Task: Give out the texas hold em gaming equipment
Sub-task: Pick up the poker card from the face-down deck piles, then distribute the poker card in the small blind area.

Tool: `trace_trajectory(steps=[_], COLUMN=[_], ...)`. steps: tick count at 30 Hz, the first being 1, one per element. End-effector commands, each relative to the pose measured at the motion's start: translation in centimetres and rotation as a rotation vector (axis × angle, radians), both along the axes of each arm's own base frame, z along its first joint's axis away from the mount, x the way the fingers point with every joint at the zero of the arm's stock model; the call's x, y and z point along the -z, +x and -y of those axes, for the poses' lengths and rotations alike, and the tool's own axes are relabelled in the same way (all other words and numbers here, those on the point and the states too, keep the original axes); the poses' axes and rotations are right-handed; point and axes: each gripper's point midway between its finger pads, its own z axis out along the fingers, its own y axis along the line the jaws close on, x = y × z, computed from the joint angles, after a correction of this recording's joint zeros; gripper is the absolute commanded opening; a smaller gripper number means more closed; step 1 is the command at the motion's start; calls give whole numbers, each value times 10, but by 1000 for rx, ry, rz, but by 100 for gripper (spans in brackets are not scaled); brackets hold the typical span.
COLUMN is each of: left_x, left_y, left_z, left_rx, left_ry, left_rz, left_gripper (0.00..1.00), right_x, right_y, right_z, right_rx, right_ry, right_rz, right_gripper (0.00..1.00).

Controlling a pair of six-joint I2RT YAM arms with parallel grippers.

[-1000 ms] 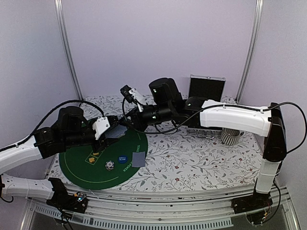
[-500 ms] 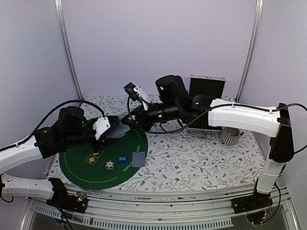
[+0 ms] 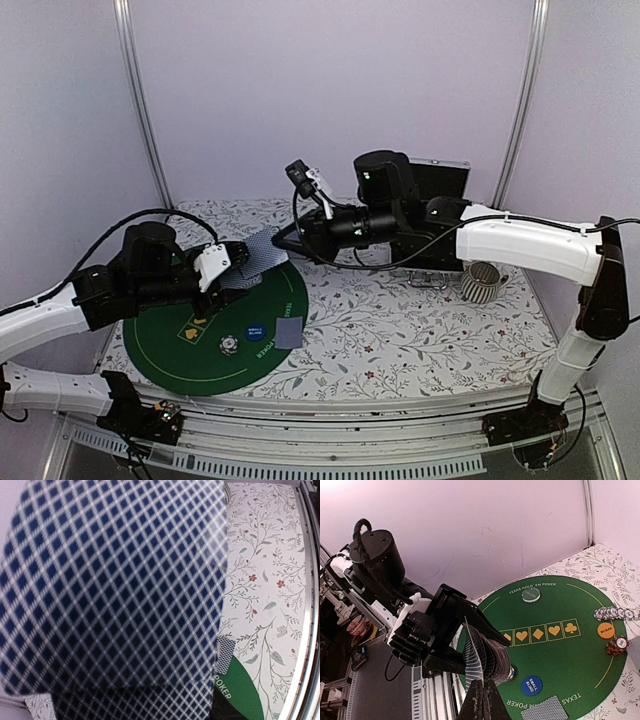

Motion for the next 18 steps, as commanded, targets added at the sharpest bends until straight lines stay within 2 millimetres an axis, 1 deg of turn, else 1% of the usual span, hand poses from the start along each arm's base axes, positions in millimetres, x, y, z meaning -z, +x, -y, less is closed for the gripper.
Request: trace_trajectory(steps=[1,6,8,9,10,11,13,14,17,18], left_x=[0,-1,-2,-2,-2,-1,-1,-1,-2,-3], left_y=[2,3,4,4,5,5,5,5,5,5], left_z=[0,-1,-2,-3,-3,-3,-3,-3,-3,-3], left_rx=[-5,-12,-18,-22,-23,-24,-25,-25,-27,-27], left_ry=[-8,-7,-5,-5,-5,-5,-5,-4,-5,-6], left_rz=[10,14,18,19,21,18,19,19,21,22], left_gripper=[49,49,49,49,49,49,49,49,49,49], right_x=[-31,-41,-38,-31,-26,-18,8,27,74,87], right_y=[-2,6,12,17,14,15,14,10,7,7], right_z=[21,57,74,84,88,93,93,92,88,86], right_rx=[-1,44,62,71,50,43,20,-19,-116,-132], right_ry=[77,93,83,69,62,41,-30,-88,-213,-249], right_rz=[11,15,25,21,24,20,15,6,-4,-12], right_gripper=[2,2,2,2,2,2,2,2,2,2])
